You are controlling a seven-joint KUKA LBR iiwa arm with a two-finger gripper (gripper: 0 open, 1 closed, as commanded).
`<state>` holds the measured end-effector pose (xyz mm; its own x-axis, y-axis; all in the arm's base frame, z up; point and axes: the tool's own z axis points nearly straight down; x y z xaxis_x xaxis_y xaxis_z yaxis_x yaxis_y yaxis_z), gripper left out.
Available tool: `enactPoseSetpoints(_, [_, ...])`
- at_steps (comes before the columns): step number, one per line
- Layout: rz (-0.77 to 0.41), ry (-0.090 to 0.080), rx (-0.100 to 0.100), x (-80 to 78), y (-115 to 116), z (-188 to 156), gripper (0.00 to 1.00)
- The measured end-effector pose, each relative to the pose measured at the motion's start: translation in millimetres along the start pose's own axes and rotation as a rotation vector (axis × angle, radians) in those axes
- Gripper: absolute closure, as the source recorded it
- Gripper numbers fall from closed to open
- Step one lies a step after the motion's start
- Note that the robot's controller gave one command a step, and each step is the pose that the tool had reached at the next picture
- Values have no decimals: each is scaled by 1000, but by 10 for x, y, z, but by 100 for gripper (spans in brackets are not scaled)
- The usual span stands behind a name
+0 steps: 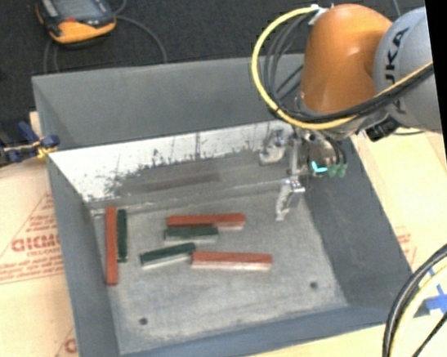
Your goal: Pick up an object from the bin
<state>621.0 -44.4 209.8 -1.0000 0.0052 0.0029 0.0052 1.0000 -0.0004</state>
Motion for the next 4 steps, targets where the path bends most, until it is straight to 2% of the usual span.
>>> enactPoseSetpoints(1, [-1,-8,1,-15,-1,-48,0])
enactPoseSetpoints(2, [1,-13,-1,-157,329,630,0])
enactPoseSetpoints(3, [-70,-2,0,-215,635,719,0])
enactPoseSetpoints(4, [18,-8,-2,-180,835,779,0])
